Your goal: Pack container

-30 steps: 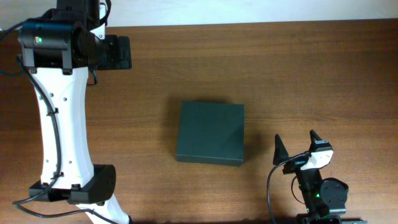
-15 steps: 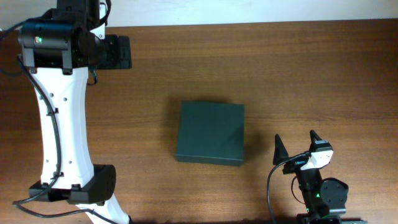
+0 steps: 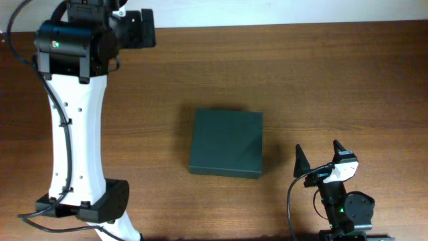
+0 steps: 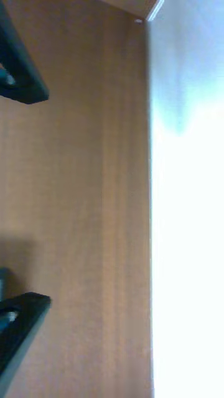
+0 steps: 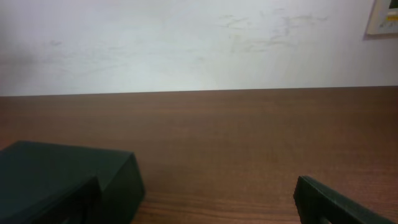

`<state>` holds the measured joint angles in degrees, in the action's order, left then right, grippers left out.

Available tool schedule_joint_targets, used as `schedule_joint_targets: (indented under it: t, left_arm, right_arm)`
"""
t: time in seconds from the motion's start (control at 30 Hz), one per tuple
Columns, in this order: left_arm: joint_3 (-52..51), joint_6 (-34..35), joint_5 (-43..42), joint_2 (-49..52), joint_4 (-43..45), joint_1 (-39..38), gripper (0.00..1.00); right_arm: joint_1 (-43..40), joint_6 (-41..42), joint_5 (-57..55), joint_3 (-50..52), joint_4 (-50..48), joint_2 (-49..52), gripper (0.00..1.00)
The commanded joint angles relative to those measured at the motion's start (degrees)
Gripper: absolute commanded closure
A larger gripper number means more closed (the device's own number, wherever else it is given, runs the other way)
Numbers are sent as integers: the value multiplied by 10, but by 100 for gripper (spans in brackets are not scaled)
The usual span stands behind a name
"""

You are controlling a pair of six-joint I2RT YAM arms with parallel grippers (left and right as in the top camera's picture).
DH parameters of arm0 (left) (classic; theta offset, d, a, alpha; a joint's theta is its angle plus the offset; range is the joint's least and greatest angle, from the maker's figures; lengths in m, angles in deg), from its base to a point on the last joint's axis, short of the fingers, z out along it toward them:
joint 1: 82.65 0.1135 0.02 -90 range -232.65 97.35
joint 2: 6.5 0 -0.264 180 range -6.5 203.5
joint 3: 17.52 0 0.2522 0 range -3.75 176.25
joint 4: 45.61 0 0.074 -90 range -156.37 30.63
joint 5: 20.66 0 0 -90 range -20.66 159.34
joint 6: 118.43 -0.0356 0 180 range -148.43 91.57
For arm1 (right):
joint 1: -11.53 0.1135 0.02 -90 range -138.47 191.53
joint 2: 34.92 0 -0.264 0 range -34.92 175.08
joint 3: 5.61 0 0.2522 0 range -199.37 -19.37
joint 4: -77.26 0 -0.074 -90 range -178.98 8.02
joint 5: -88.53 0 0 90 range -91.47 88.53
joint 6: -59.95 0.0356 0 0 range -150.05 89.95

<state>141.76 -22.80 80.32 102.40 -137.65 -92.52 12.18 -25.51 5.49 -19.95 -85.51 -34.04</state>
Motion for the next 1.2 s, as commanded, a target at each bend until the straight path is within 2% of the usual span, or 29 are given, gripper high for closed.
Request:
schedule_joint_targets:
  t: [0.0,0.17,0.3,0.57,0.9,1.03,1.17]
  left_arm:
    - [-3,-12,-7,-22,25,-3,1]
    - [-36,-16,-21,-53,105,-2,1]
    - [-115,-29,-25,-105,205,-2,1]
    - [-407,-59,-29,-262,423,1,1]
    - [-758,-58,-75,-475,623,57,1]
    - [-875,-56,-95,-561,678,87,1]
    - [-962,-50,-98,-638,689,113,1]
  right_arm:
    - [5,2,-5,3,4,-7,1]
    - [5,2,-5,3,4,-7,1]
    - [5,2,-5,3,4,-7,1]
    - [5,2,-5,3,4,-7,1]
    - [5,2,-5,3,4,-7,1]
    - [5,2,-5,3,4,-7,1]
    - [5,2,-5,3,4,-7,1]
